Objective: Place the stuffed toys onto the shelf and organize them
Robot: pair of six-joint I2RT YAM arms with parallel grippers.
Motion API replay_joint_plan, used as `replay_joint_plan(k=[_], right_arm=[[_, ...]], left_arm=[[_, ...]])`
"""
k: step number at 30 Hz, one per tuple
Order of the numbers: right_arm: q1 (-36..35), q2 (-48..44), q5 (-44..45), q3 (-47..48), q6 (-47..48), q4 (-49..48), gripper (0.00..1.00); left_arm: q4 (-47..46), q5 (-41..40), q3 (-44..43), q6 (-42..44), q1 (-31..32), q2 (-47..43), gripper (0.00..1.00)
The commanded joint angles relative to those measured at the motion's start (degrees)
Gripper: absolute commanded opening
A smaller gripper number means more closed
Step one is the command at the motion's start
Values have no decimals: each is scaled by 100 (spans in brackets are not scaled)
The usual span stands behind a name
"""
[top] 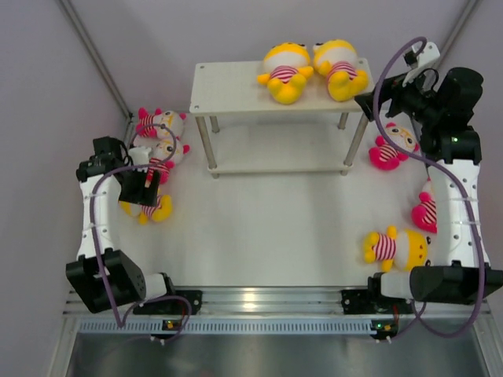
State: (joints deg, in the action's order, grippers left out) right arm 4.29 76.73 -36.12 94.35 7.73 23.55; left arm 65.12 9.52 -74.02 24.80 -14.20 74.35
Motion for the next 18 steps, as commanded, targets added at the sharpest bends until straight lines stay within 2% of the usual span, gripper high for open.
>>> replay_joint_plan(k=[1, 8, 10, 15, 18], right_arm=[[63, -509, 254, -292, -70, -491, 91], [63, -738, 457, -681, 71, -606, 93], [54, -712, 430, -681, 89, -501, 93], [63, -861, 395, -768, 80, -483, 93], [63, -949, 342, -839, 80, -492, 93]], left_arm=[[-219, -74, 849, 857, -382, 150, 87], [-1097, -134, 1907, 1027, -373, 45, 84], [-1535, -222, 2049, 966, -365, 62, 84], [-2530, -1108, 2357, 860, -365, 475, 83], [-2960, -926, 2374, 878, -373, 634, 83]])
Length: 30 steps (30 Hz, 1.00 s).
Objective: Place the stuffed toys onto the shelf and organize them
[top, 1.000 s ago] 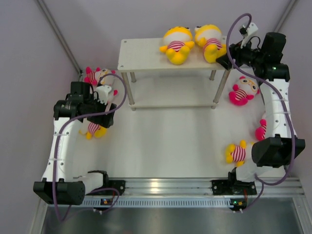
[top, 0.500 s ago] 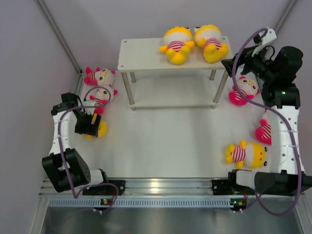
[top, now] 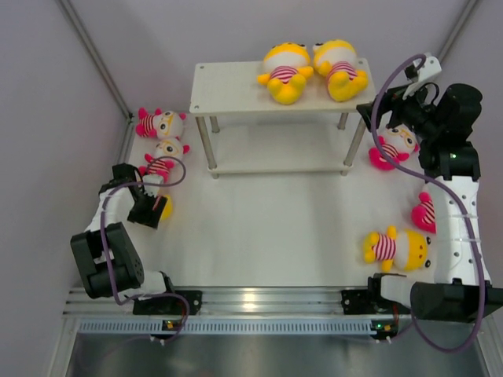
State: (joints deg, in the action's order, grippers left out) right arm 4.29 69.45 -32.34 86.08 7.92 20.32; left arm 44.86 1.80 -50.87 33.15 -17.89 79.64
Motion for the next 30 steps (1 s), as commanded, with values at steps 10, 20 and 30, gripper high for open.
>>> replay_joint_plan(k=[10, 20, 30], right_arm=[[63, -230, 96, -56, 148, 7, 93], [63, -353, 122, -136, 139, -19, 92], [54, -573, 61, -241, 183, -45, 92]], left_arm=[[-988, 1279, 7, 122, -4, 411, 43], [-988, 1331, -212, 183, -4, 158, 0], [-979, 367, -467, -150, -4, -115, 51]])
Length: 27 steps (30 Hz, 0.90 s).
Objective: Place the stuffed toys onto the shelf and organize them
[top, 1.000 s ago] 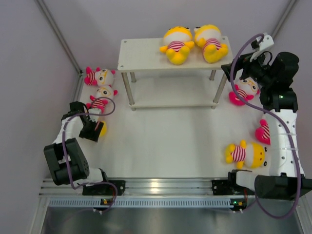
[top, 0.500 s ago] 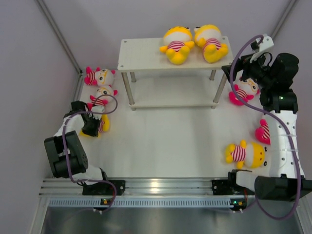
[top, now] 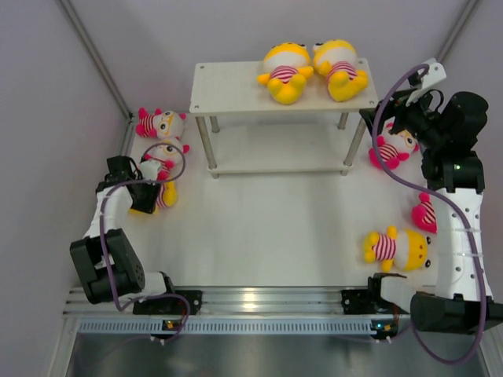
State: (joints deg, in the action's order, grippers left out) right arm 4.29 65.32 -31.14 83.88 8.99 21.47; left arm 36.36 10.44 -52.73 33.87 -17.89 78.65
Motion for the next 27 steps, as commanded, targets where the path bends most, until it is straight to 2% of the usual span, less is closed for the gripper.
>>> replay_joint_plan(k=[1, 6, 8, 9, 15, 19, 20, 23, 25, 26, 27], right_arm=[[54, -151, -59, -29, 85, -152, 93], [54, -151, -95, -55, 94, -152, 92], [54, -151, -103, -82, 111, -152, 92], [54, -160, -95, -91, 111, -144, 92], [45, -168, -86, -64, 111, -91, 92], [36, -213, -51, -91, 129, -82, 92], [36, -195, -42, -91, 129, -91, 92], [19, -169, -42, -47, 111, -65, 92], [1, -195, -33, -20, 129, -38, 92], [-8, -221, -24, -20, 138, -29, 92], [-16, -248, -15, -3, 138, -21, 92]], left_arm=[[-120, -586, -369, -284, -4, 1, 54], [-138, -973, -773, -820, -21, 342, 72], [-138, -982, -983, -1012, -56, 519, 85], [-147, -982, -1072, -1083, -118, 737, 87], [-138, -973, -1486, -1453, -303, 1599, 89], [-129, -938, -1354, -1506, -303, 1750, 86], [-120, -964, -1337, -1532, -303, 1776, 84], [-120, -939, -1284, -1445, -303, 1855, 53], [-129, -833, -1223, -1287, -303, 1812, 12], [-129, -789, -1205, -1251, -303, 1690, 0], [-120, -615, -1178, -1173, -303, 1593, 0]])
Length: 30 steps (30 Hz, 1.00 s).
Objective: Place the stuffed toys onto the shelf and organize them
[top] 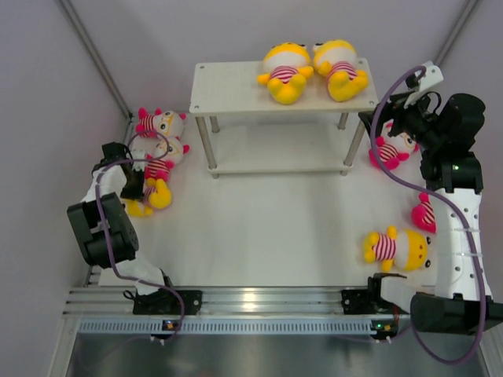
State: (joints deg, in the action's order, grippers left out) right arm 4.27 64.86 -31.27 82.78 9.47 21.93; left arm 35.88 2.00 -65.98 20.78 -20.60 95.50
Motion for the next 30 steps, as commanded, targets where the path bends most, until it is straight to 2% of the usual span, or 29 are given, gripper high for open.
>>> replay_joint_plan(k=[1, 4, 7, 10, 11, 15, 20, 23, 27, 30], right_arm=[[-23, -237, -11, 133, 81, -49, 92], [-119, -298, -72, 352, 168, 231, 92], [-531, -290, -195, 651, 484, 627, 91], [-1339, -281, -336, 906, 1020, 1066, 91], [-1890, -281, -406, 941, 1334, 1146, 91], [-3369, -158, -530, 1003, 1707, 1042, 91], [-5142, 973, -293, 1160, 1899, 637, 89], [-5847, 1984, -318, 1896, 2058, 776, 88], [-6087, 3100, -1046, 2540, 2067, 760, 88], [-6079, 3471, -1241, 2822, 1927, 742, 87]], left_arm=[[-72, 344, 242, 311, -32, -206, 0], [15, 845, 322, 576, -23, -891, 0], [365, 1440, 235, 944, -32, -1568, 0], [910, 2143, 111, 1322, -14, -2219, 0], [1034, 2277, 102, 1420, -6, -2525, 0], [1930, 2910, -222, 1737, 126, -2818, 0], [2494, 3122, -793, 1711, 398, -3090, 0], [2792, 3219, -1066, 1684, 671, -3178, 0], [3082, 3185, -1084, 1693, 1022, -3310, 0], [3118, 3087, -1023, 1684, 1225, -3407, 0]])
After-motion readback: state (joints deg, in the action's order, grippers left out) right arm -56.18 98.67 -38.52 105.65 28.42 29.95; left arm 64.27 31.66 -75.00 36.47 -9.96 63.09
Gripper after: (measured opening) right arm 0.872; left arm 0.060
